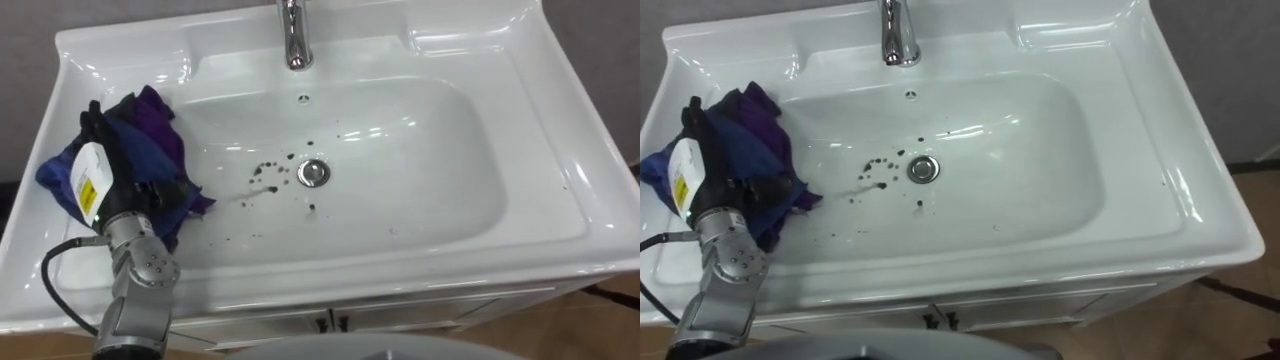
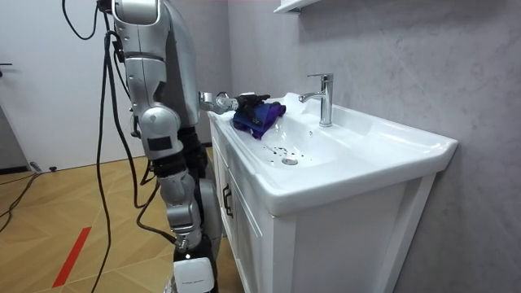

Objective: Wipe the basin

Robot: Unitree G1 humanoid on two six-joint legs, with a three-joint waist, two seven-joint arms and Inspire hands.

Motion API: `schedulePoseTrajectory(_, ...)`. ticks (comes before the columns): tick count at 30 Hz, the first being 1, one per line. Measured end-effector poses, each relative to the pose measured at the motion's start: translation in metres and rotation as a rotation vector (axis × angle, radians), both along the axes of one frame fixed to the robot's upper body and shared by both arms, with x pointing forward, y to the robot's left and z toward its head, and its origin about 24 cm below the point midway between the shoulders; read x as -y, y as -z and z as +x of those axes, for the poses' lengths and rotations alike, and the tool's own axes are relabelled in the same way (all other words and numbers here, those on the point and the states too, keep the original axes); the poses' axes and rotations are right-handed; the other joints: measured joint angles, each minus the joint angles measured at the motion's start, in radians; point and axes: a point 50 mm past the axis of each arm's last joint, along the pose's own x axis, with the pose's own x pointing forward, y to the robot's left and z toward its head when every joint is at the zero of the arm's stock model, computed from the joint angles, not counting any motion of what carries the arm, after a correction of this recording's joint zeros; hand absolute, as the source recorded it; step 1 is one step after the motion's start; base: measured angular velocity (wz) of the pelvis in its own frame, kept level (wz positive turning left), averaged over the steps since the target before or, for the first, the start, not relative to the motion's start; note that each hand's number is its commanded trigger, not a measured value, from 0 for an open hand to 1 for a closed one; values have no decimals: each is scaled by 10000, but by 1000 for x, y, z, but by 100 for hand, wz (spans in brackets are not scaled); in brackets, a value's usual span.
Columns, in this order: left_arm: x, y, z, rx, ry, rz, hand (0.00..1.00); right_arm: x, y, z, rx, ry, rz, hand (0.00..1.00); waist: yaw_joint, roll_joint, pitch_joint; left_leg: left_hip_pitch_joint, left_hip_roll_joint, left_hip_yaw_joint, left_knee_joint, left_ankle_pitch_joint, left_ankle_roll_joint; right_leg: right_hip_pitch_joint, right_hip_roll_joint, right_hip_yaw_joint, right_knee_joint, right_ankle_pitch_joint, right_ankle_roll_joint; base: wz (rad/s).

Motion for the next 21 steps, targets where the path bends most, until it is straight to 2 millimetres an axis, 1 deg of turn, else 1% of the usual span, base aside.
schedulePoseTrajectory(5, -1, 9, -5, -587, 42, 342, 0, 3, -1, -1, -126, -103, -28, 0, -12, 43, -29, 53, 3, 133, -18, -1, 2, -15, 0, 159, 4, 1, -1, -8)
schedulePoseTrajectory(9, -2, 15, -7, -962, 55, 518, 0, 6, -2, -3, -352, -197, -55, 0, -27, 124, -72, 132, 13, 139, -79, 0, 1, 23, 11, 173, 14, 2, -2, -1)
schedulePoseTrajectory(21, -3, 20, -11, -1310, 118, 989, 0, 6, -2, -6, -739, -433, -71, 0, -28, 83, -57, 171, 18, 144, -85, 0, 0, 35, 17, 174, 37, 2, -2, 0)
